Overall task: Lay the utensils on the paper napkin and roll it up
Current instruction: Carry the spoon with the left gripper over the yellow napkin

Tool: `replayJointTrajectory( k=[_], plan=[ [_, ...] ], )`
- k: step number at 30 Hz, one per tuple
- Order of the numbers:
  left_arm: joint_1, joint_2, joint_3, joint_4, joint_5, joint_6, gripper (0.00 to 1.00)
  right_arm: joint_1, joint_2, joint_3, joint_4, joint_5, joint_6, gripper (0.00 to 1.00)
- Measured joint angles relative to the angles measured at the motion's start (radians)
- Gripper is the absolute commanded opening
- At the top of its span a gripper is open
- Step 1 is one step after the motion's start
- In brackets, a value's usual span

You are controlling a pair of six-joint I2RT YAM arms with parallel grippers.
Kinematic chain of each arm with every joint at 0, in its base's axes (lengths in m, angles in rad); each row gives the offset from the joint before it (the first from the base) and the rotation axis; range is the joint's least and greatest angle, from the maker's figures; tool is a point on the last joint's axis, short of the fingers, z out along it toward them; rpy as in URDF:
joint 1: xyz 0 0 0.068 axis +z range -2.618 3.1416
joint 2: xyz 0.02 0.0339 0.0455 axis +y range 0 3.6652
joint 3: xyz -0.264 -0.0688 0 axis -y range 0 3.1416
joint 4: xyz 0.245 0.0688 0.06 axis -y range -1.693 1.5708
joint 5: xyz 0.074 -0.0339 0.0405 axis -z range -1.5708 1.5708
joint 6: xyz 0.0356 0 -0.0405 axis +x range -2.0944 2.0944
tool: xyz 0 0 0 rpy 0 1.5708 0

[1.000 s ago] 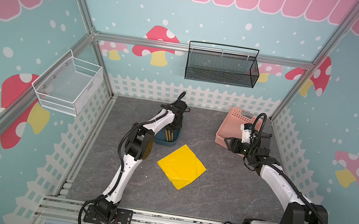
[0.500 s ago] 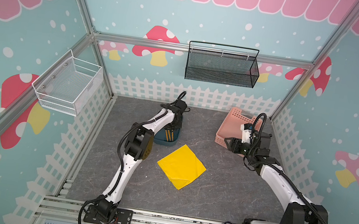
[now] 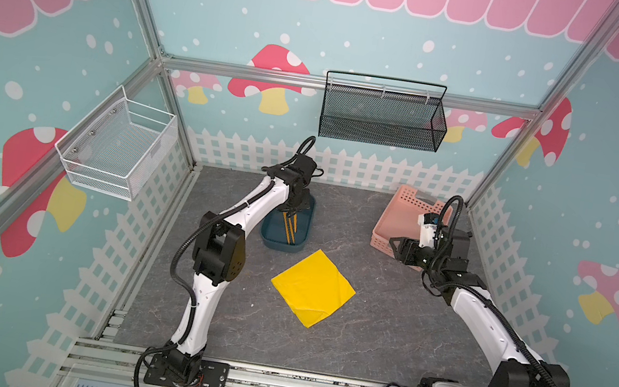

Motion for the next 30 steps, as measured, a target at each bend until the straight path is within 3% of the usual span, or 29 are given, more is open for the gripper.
replayJointTrajectory(
  k=[8, 17, 30],
  plan=[
    [-0.034, -0.198, -0.286, 0.060, 0.037, 0.018, 0.08, 0.000, -0.035, -0.009, -0.001, 0.016, -0.003, 0.69],
    [-0.185, -0.380, -0.546, 0.134, 0.052, 0.013, 0.08, 0.000, -0.051, -0.057, -0.016, 0.043, -0.020, 0.69],
    [-0.343, -0.429, -0.780, 0.245, 0.052, -0.088, 0.07, 0.000, -0.094, -0.102, -0.019, 0.068, -0.056, 0.70]
  ],
)
